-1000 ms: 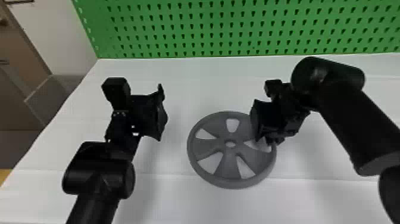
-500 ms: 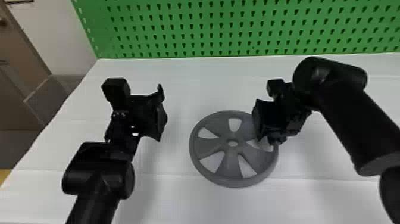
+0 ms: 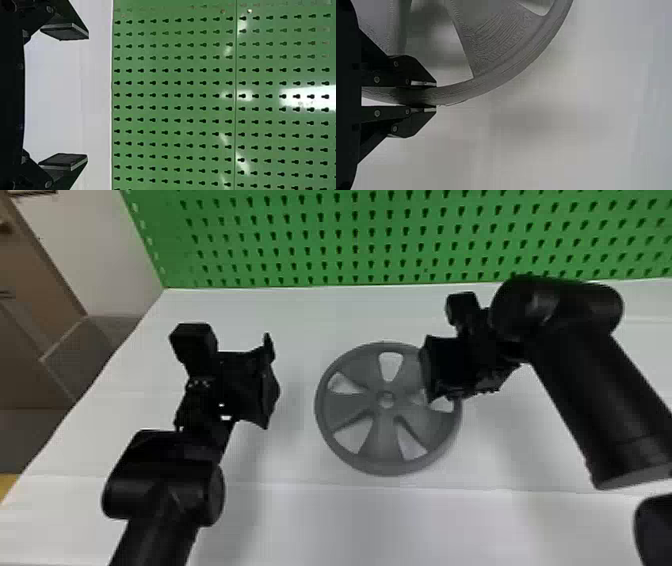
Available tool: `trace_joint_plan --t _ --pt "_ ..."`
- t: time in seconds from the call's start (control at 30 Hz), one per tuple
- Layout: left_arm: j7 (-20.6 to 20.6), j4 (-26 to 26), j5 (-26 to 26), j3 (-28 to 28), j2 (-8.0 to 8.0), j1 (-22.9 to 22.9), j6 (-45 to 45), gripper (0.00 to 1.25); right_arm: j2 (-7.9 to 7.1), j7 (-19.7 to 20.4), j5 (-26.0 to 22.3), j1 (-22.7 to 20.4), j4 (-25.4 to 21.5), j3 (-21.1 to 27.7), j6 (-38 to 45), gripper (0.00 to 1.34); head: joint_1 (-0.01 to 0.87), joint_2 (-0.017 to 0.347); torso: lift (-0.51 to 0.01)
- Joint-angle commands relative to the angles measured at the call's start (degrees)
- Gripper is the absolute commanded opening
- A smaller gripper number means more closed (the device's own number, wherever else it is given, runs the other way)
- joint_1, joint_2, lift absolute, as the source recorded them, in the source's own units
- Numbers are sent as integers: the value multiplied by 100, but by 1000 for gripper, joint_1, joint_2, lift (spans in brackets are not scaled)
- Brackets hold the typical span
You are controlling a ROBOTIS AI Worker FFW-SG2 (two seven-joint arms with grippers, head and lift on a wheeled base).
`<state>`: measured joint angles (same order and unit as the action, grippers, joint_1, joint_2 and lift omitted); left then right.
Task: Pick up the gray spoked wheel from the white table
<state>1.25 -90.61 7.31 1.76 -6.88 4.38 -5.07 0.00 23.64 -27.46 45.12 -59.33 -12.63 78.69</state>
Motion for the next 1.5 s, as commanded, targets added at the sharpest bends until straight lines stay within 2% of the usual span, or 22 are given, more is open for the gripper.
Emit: trace_joint_plan --t 0.0,0.13,0.23,0.37,0.47,0.53,0.67,0.87,0.97,1.03,1.23,1.47 --pt "7 -18 25 -18 -6 -25 6 1057 -26 0 22 -346 -755 173 -381 245 779 146 -84" --pt "7 -70 25 -62 -15 -69 6 1055 -123 -290 259 -645 -1388 208 -891 233 779 146 -84" --pt "7 -114 33 -89 -15 -86 -2 1055 -132 -545 400 -935 -1705 419 -1409 227 779 146 -84" --pt "7 -141 42 -124 -15 -121 6 1055 -140 -1423 1182 -1181 -1907 516 -2077 226 779 146 -84" --pt "7 -176 42 -150 -15 -139 6 1055 -149 -1678 1445 -1410 -2047 525 -2833 224 779 146 -84" --pt "-2 -193 42 -159 -15 -148 6 1055 -158 -1722 1551 -1638 -2188 560 -3492 222 779 146 -84" --pt "7 -211 51 -168 -15 -156 6 1055 -140 -1793 1806 -1937 -2399 727 -4239 216 779 146 -84" --pt "7 -237 60 -203 -15 -183 -2 1054 -132 -1951 2017 -2368 -2372 841 -5821 192 779 146 -84" --pt "-2 -237 60 -212 -15 -192 6 1054 -44 -1951 2113 -2587 -2276 955 -6621 187 779 146 -84" --pt "-2 -246 60 -212 -15 -192 15 1054 5 -1942 2184 -2710 -2258 1070 -6946 187 779 146 -84" --pt "7 -255 95 -238 -6 -209 59 1054 5 -1942 2351 -3009 -2135 1096 -7764 173 779 146 -84" --pt "7 -308 130 -291 -6 -227 94 1054 0 -1942 2377 -3255 -2135 1061 -8133 161 779 146 -84"
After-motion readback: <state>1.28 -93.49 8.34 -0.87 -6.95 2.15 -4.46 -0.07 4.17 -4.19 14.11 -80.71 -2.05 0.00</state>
